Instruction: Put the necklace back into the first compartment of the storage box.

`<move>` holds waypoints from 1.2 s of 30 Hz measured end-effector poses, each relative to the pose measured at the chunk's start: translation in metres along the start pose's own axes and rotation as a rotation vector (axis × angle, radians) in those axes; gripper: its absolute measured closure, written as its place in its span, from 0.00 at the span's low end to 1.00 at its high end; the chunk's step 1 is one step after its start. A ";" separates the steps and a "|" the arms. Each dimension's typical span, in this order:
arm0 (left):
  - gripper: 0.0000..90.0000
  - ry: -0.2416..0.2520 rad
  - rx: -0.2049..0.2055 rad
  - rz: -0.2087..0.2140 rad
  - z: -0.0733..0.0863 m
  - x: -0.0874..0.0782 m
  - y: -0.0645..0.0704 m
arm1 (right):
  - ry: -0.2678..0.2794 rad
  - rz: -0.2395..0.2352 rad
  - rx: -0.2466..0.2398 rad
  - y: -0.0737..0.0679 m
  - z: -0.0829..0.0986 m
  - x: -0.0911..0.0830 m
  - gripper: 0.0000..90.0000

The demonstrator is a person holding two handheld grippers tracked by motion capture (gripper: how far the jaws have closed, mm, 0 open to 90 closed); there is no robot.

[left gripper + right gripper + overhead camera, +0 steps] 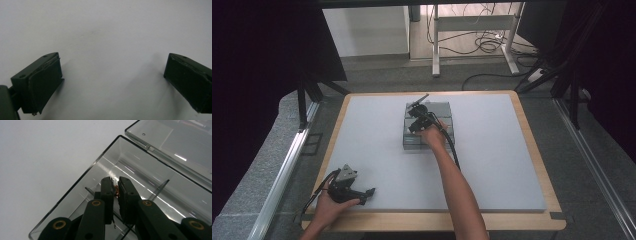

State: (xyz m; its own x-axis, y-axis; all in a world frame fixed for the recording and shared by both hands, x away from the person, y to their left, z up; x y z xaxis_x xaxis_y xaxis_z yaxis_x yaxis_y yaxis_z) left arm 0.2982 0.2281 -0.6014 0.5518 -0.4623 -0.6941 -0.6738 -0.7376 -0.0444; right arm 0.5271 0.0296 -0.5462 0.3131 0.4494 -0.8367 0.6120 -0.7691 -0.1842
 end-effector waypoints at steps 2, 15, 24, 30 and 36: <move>0.02 0.000 0.000 0.000 0.000 0.000 0.000 | 0.018 -0.005 0.006 0.001 -0.001 -0.001 0.84; 0.02 -0.002 0.001 0.001 0.000 0.000 0.000 | 0.071 -0.037 0.051 0.001 0.004 -0.021 0.57; 0.02 -0.002 0.002 0.002 0.000 0.000 0.000 | 0.136 -0.059 0.013 -0.003 0.026 -0.056 0.48; 0.02 -0.001 0.000 0.001 0.000 0.000 0.000 | 0.204 -0.088 -0.004 -0.001 0.060 -0.088 0.44; 0.02 0.000 -0.002 -0.001 0.000 0.000 0.000 | 0.265 -0.091 -0.001 0.014 0.107 -0.121 0.41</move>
State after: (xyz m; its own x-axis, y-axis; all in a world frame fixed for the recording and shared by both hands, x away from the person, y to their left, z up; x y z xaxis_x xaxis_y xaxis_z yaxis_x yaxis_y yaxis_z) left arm 0.2985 0.2280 -0.6015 0.5524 -0.4617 -0.6941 -0.6725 -0.7388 -0.0438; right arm 0.4196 -0.0841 -0.5029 0.4351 0.6201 -0.6528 0.6474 -0.7193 -0.2518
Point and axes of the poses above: each handheld gripper's, and its own axes: x roughly forward along the jaws, z roughly out of its underside, y roughly to its right, the point moved 6 cm from there along x, roughly forward along the jaws, and after that the axes turned 8 degrees about x, right-handed, at the moved point
